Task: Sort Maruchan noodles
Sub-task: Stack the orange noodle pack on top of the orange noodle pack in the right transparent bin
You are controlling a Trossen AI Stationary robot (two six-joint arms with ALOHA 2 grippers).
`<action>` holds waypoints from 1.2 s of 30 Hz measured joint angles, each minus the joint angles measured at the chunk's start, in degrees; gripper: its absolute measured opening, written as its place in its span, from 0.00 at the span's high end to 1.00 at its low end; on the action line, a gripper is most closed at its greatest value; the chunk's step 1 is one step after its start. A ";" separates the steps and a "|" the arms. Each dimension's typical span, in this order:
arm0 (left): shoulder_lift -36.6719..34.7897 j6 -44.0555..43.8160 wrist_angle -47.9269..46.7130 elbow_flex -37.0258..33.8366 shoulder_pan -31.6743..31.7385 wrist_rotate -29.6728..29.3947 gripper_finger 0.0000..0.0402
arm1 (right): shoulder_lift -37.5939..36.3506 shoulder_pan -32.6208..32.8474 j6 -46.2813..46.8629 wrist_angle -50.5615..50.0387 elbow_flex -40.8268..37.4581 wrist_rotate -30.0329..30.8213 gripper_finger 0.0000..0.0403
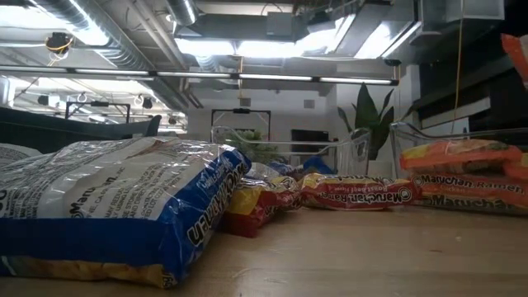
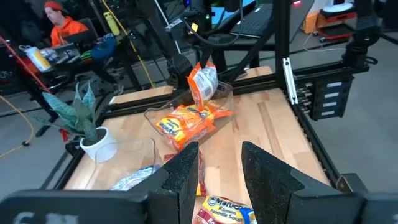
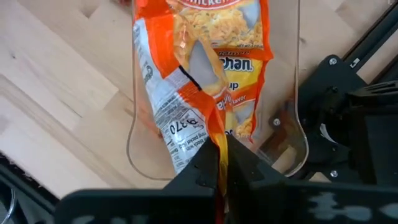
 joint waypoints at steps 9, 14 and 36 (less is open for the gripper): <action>0.00 0.02 0.00 0.00 1.56 0.42 0.71 | -0.53 -0.11 2.56 -0.04 -8.15 -8.17 1.00; 0.00 0.02 0.01 0.00 2.56 0.47 0.71 | -1.30 -0.11 2.99 0.08 -8.86 -8.69 1.00; 0.00 1.92 0.02 0.00 7.56 0.55 0.71 | -10.84 -0.11 4.42 0.04 -3.84 2.25 1.00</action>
